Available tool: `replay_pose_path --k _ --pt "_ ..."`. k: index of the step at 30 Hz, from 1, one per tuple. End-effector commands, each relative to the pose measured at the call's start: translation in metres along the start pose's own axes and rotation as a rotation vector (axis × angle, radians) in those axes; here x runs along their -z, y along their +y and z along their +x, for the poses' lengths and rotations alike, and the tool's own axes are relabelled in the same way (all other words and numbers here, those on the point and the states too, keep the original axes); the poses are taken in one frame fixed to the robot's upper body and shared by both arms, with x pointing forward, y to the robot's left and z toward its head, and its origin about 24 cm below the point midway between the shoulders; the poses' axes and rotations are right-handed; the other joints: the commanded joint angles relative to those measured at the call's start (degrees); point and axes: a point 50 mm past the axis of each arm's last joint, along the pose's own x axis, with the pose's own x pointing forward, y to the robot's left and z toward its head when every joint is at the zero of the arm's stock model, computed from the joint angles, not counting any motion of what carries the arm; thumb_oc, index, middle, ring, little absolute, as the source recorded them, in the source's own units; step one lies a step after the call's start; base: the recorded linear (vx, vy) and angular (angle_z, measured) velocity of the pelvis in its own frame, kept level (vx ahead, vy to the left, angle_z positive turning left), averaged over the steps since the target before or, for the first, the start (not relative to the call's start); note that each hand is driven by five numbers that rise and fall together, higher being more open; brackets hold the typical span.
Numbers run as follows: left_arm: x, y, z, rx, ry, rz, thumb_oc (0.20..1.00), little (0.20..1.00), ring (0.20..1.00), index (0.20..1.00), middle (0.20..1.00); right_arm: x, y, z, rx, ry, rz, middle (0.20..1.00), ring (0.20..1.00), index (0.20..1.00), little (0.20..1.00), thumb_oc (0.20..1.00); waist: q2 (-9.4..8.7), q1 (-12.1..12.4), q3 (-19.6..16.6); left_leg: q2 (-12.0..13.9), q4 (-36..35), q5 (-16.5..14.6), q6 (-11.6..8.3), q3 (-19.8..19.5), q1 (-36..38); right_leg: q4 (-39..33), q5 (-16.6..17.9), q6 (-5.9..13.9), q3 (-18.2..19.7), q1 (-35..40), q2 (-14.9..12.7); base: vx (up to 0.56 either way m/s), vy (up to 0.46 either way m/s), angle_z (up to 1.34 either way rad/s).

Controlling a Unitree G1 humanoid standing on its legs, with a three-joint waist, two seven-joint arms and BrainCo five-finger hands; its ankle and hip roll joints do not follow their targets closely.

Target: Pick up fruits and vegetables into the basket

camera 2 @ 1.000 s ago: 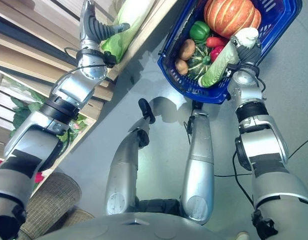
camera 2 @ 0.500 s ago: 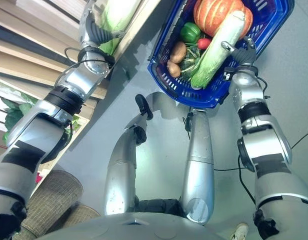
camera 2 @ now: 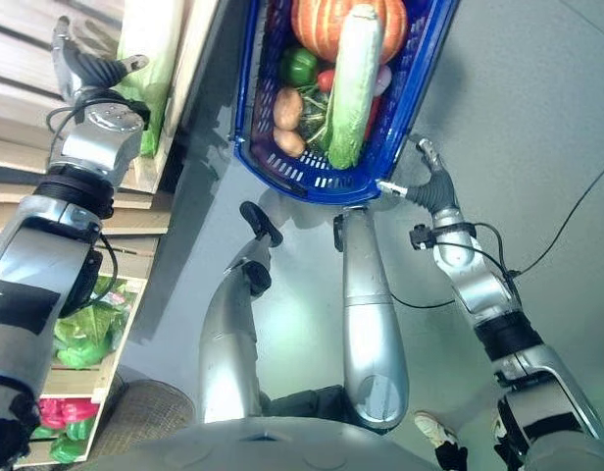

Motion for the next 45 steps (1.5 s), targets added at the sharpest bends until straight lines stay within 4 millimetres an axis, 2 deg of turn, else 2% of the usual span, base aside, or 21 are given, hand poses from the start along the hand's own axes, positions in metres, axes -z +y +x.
replay_pose_path --k 1,9,14,17,27,36,37,39,41,42,43,45 --pt "0.033 0.029 0.016 -0.058 0.094 0.061 1.000 1.000 1.000 1.000 1.000 -0.006 0.006 -0.006 -0.045 -0.025 0.093 1.000 1.000 1.000 1.000 1.000 -2.49 -1.85 -2.73 1.75 6.29 -4.35 -1.90 0.33 -2.70 -1.40 -2.49 4.08 2.20 2.17 2.64 0.02 0.032 -0.09" --pt "0.050 0.025 0.017 0.051 0.214 0.004 1.000 1.000 1.000 1.000 1.000 -0.007 0.011 -0.009 -0.035 0.025 0.177 1.000 1.000 1.000 1.000 1.000 -3.08 -3.00 -2.73 2.12 6.37 -4.46 -1.79 1.29 -2.11 -2.63 -1.71 4.07 2.76 2.69 3.07 0.01 0.028 -0.09" --pt "0.073 0.013 0.008 0.181 0.325 -0.029 1.000 1.000 1.000 1.000 1.000 -0.005 0.010 -0.010 -0.014 0.068 0.225 1.000 1.000 1.000 1.000 1.000 -3.42 -3.51 -2.73 2.34 7.01 -4.87 -1.51 1.88 -2.04 -2.98 -1.49 4.01 3.05 2.92 3.33 0.01 0.029 -0.06" --pt "0.093 0.004 -0.002 0.290 0.416 0.002 1.000 1.000 1.000 1.000 1.000 -0.002 0.008 -0.011 0.002 0.098 0.241 1.000 1.000 1.000 1.000 1.000 -3.80 -3.86 -2.73 2.51 7.03 -4.87 -1.27 2.33 -1.94 -3.81 -0.94 4.03 2.99 3.18 3.46 0.01 0.036 -0.02" --pt "0.128 -0.015 -0.027 0.553 0.609 0.008 1.000 1.000 1.000 1.000 1.000 0.001 0.009 -0.010 -0.033 0.137 0.291 1.000 1.000 1.000 1.000 1.000 -4.20 -4.50 -2.73 2.77 7.30 -4.96 -0.95 3.01 -2.08 -4.33 -0.69 3.70 3.13 3.23 3.81 0.01 0.037 -0.08" --pt "0.143 -0.030 -0.047 0.665 0.726 -0.018 1.000 1.000 1.000 1.000 1.000 0.000 0.015 -0.009 -0.064 0.146 0.323 1.000 1.000 1.000 1.000 1.000 -4.45 -4.75 -2.73 2.82 7.97 -5.27 -0.61 2.94 -2.72 -3.71 -1.13 3.22 3.45 2.84 4.30 0.01 0.021 -0.05" --pt "0.143 -0.033 -0.049 0.683 0.736 -0.038 0.859 0.859 0.859 0.859 0.859 0.000 0.016 -0.008 -0.066 0.145 0.332 1.000 1.000 1.000 1.000 1.000 -4.55 -4.76 -2.73 2.82 8.09 -5.28 -0.55 2.88 -2.83 -3.63 -1.11 3.18 3.46 2.79 4.41 0.00 0.000 0.00" --pt "0.144 -0.039 -0.054 0.709 0.749 -0.078 0.630 0.630 0.630 0.630 0.630 -0.001 0.019 -0.009 -0.071 0.142 0.347 1.000 1.000 1.000 1.000 1.000 -4.83 -4.74 -2.73 2.88 8.13 -5.35 -0.43 2.81 -2.97 -3.60 -1.13 3.13 3.41 2.76 4.58 0.00 -0.014 -0.02" --pt "0.142 -0.048 -0.060 0.763 0.754 -0.154 0.555 0.555 0.555 0.555 0.555 -0.001 0.023 -0.009 -0.075 0.139 0.364 1.000 1.000 1.000 1.000 1.000 -5.19 -4.63 -2.73 2.94 8.17 -5.42 -0.28 2.68 -3.16 -3.71 -1.06 3.11 3.31 2.81 4.80 -0.01 -0.051 -0.02" --pt "0.138 -0.053 -0.063 0.794 0.744 -0.197 0.482 0.482 0.482 0.482 0.482 -0.001 0.025 -0.008 -0.074 0.138 0.368 1.000 1.000 1.000 1.000 1.000 -5.39 -4.52 -2.73 2.92 8.22 -5.49 -0.19 2.54 -3.27 -3.71 -1.06 3.07 3.18 2.84 4.91 -0.02 -0.065 -0.01" --pt "0.136 -0.057 -0.065 0.810 0.737 -0.227 0.200 0.200 0.200 0.200 0.200 -0.001 0.026 -0.008 -0.074 0.137 0.373 1.000 1.000 1.000 1.000 1.000 -5.56 -4.45 -2.73 2.92 8.25 -5.57 -0.11 2.47 -3.31 -3.75 -1.03 3.05 3.07 2.88 4.96 -0.01 -0.058 0.00" --pt "0.129 -0.066 -0.069 0.846 0.698 -0.298 0.200 0.200 0.200 0.200 0.200 -0.001 0.027 -0.008 -0.069 0.136 0.385 1.000 1.000 1.000 1.000 1.000 -5.73 -4.26 -2.73 2.83 8.09 -5.61 0.04 2.26 -3.27 -3.74 -0.98 3.12 2.91 3.00 5.10 -0.01 -0.041 0.02"
